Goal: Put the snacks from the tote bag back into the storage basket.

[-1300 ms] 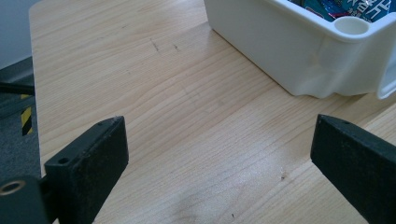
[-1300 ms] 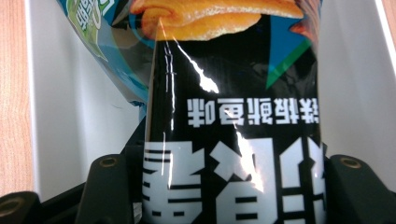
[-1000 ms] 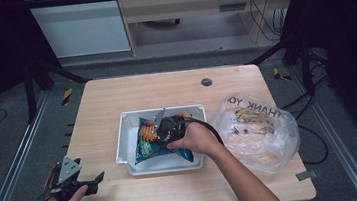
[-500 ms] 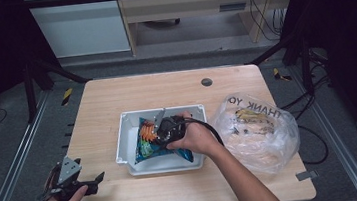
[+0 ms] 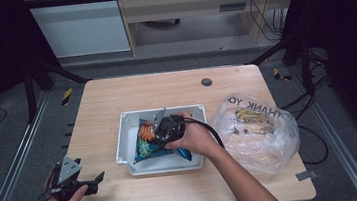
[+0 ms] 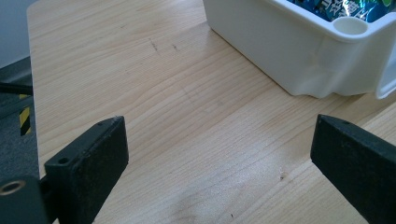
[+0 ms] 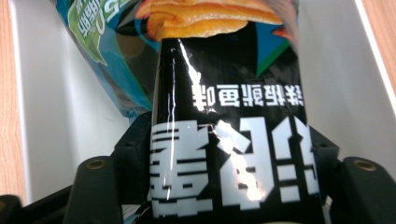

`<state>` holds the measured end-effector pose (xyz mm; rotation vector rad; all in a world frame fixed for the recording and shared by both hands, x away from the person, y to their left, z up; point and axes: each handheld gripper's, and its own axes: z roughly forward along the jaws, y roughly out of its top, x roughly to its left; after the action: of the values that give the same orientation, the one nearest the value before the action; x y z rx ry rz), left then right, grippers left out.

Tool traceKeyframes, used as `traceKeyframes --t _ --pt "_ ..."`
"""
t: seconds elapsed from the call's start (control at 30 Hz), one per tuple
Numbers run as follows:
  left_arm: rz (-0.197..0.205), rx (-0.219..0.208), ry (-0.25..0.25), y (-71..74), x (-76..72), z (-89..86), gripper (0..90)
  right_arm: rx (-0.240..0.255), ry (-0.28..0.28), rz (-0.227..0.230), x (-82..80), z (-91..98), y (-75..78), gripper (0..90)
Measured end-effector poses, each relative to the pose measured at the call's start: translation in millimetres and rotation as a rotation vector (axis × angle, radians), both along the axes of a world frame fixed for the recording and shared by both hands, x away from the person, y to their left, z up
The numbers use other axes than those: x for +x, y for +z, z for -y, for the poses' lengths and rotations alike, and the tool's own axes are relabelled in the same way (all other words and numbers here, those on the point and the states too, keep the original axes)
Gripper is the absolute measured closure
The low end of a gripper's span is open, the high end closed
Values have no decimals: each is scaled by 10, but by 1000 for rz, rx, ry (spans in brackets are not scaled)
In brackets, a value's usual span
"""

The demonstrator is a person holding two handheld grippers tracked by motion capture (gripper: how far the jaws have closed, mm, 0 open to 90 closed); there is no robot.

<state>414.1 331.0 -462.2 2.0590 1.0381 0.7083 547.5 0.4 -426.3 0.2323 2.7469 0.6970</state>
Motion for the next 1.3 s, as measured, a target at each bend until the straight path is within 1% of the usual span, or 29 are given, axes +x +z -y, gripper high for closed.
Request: traceKeyframes --t 0.03,0.07,0.13,0.23,0.27,0.37,0.4,0.43,0.47,0.5,0.53,0.57,0.6,0.7,0.83,0.93,1.0,1.07,1.2,1.23,1.3 --pt "0 0 0 0 2 -1 37 5 1 -2 2 -2 1 331" --pt "-2 2 -1 0 4 -3 37 13 -15 -6 -12 -13 9 299" --pt "-6 2 -2 -1 7 -6 37 22 -27 -11 -16 -14 31 256" --pt "-5 -2 -1 0 6 -6 37 53 -48 3 -49 -14 99 196" --pt "-6 -2 -1 -1 6 -5 37 53 -48 3 -49 -14 99 196" --pt "-5 -4 -4 -5 9 3 37 65 -68 11 -66 26 168 145" --pt "-5 -5 -4 -5 8 6 37 65 -68 11 -66 26 168 145" --pt "-5 -6 -4 -6 7 7 37 78 -82 15 -73 52 191 134" --pt "-7 -1 -7 -3 6 5 37 78 -82 15 -73 52 191 134" --pt "-7 -2 -7 -4 5 5 37 90 -84 16 -79 76 218 126" --pt "-5 -7 -4 -6 6 8 37 90 -84 16 -79 76 218 126" --pt "-5 -9 -4 -6 7 9 37 105 -86 18 -93 105 256 121" --pt "-5 -9 -4 -6 8 10 37 105 -86 18 -93 105 256 121" --pt "-7 -7 -8 -3 2 12 37 121 -92 25 -125 161 333 107" --pt "-8 -11 -10 -5 -3 13 37 136 -100 27 -141 208 391 101" --pt "-7 -14 -11 -4 -2 13 37 148 -119 25 -150 250 443 86" --pt "-8 -15 -12 -4 -2 14 36 170 -142 17 -160 287 486 73" --pt "-8 -15 -13 -2 -3 14 36 176 -140 15 -159 295 492 73" --pt "-6 -19 -16 4 -3 13 36 189 -153 15 -186 332 555 67" --pt "-7 -22 -16 2 -2 16 36 209 -163 14 -201 357 593 66" --pt "-8 -18 -18 -1 -5 16 36 216 -165 12 -206 365 604 66"
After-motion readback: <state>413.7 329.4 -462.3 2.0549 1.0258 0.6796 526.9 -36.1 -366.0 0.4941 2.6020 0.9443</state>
